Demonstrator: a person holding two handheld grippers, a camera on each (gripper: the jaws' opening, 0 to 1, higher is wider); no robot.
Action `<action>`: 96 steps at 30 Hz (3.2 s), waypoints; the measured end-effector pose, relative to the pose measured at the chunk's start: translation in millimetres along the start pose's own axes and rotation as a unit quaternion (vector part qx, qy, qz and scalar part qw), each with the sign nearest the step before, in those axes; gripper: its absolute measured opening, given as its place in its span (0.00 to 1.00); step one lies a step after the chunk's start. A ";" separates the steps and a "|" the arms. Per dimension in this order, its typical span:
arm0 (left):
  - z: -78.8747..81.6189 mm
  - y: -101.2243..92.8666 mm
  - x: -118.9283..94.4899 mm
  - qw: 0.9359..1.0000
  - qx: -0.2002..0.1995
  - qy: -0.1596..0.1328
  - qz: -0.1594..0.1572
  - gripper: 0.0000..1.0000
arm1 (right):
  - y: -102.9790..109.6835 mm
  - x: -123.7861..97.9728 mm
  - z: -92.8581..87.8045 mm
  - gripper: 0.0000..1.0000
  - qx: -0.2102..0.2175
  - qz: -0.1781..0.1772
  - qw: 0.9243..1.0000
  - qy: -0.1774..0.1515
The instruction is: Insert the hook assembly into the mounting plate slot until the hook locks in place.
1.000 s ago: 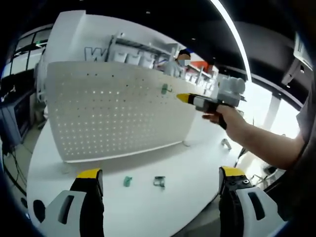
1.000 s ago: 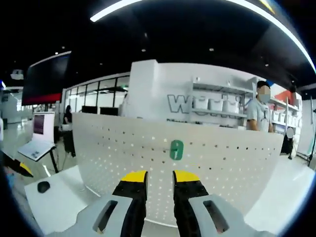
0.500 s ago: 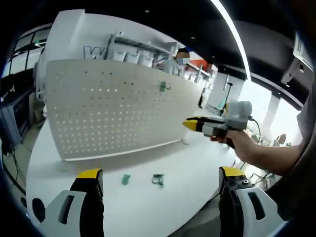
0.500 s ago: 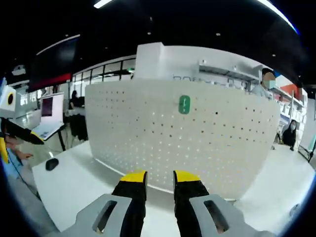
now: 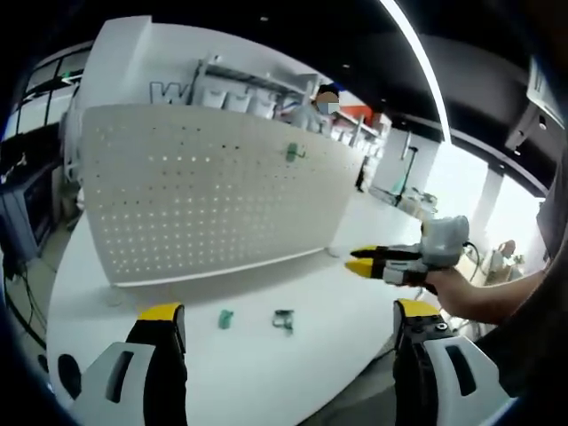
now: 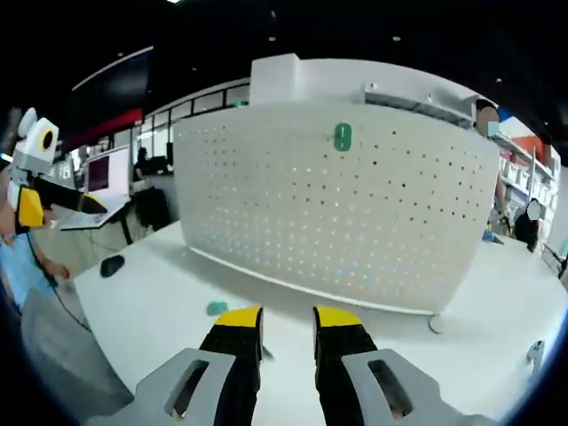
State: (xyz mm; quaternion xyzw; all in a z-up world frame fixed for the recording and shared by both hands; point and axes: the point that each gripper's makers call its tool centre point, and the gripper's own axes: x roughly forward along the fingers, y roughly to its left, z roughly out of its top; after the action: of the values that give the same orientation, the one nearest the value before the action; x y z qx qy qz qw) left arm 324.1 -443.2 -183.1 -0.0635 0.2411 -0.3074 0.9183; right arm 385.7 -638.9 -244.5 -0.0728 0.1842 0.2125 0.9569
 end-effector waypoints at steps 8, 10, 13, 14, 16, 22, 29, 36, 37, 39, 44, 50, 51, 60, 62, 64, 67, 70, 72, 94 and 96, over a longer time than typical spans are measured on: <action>-2.4 -3.4 -0.1 1.000 -0.002 0.000 -0.001 0.99 | 19.3 -10.1 -26.1 0.21 0.005 0.018 0.999 0.027; -3.2 -2.8 -0.3 1.000 -0.003 0.000 0.000 0.99 | 28.0 -12.5 -32.3 0.21 0.003 0.027 0.999 0.034; -4.2 -1.8 -0.6 1.000 -0.005 0.001 0.001 0.99 | 38.5 -15.5 -41.6 0.21 0.002 0.038 0.998 0.044; -4.5 -1.5 -0.6 1.000 -0.005 0.001 0.001 0.99 | 42.1 -16.6 -45.3 0.21 0.002 0.042 0.998 0.049; -5.1 -0.9 -0.4 1.000 -0.005 0.003 0.001 0.99 | 46.1 -18.0 -49.9 0.21 0.001 0.048 0.997 0.055; -5.8 -0.3 1.2 1.000 -0.005 0.004 0.000 0.99 | 53.4 -23.6 -58.2 0.22 0.001 0.059 0.996 0.067; -12.3 -1.4 2.7 1.000 -0.007 0.013 -0.004 0.99 | 59.4 -28.1 -70.0 0.22 0.013 0.069 0.994 0.084; -20.7 -3.8 4.9 1.000 -0.007 0.026 -0.013 0.99 | 66.8 -13.8 -86.8 0.23 0.015 0.092 0.989 0.114; -22.0 -4.1 5.2 0.999 -0.009 0.028 -0.016 1.00 | 68.1 -12.2 -89.5 0.23 0.016 0.097 0.988 0.121; -24.0 -4.2 5.8 0.999 -0.013 0.031 -0.019 1.00 | 69.9 -7.4 -93.3 0.23 0.024 0.102 0.986 0.127; -32.8 -1.5 7.8 0.999 -0.016 0.044 -0.020 1.00 | 79.5 5.2 -102.1 0.23 0.022 0.118 0.982 0.143; -52.8 1.6 11.6 0.997 -0.028 0.066 -0.022 0.99 | 84.1 27.7 -109.9 0.23 0.026 0.130 0.978 0.160; -57.0 2.0 12.0 0.997 -0.031 0.071 -0.022 0.99 | 86.9 32.1 -112.3 0.23 0.033 0.138 0.975 0.170; -76.8 1.4 14.0 0.994 -0.047 0.094 -0.027 0.99 | 83.5 70.9 -121.8 0.25 0.019 0.135 0.970 0.200; -76.0 1.9 14.2 0.994 -0.047 0.093 -0.026 0.99 | 80.7 77.0 -124.6 0.25 0.015 0.129 0.970 0.205; -75.1 2.9 14.4 0.994 -0.049 0.092 -0.026 0.99 | 78.0 81.6 -127.4 0.25 0.016 0.124 0.970 0.209; -70.8 6.0 14.7 0.995 -0.046 0.082 -0.020 0.98 | 73.3 89.1 -131.7 0.25 0.017 0.116 0.970 0.213; -67.0 4.8 15.1 0.996 -0.048 0.076 -0.022 0.98 | 72.5 92.5 -137.3 0.25 0.009 0.116 0.968 0.222; -65.8 4.4 15.8 0.996 -0.050 0.075 -0.024 0.97 | 71.0 95.6 -140.0 0.25 0.009 0.115 0.968 0.225; -67.9 11.8 14.3 0.995 -0.062 0.075 -0.015 0.97 | 54.3 109.8 -147.7 0.10 0.032 0.071 0.968 0.238; -67.4 11.8 14.6 0.995 -0.064 0.074 -0.016 0.97 | 48.4 109.1 -148.6 0.06 0.031 0.065 0.969 0.238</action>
State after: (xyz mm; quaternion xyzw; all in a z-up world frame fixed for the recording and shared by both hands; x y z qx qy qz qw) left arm 308.0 -440.3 -251.2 -0.1029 0.3270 -0.3095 0.8869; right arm 408.7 -586.3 -426.3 -0.0795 0.4173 0.2449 0.8715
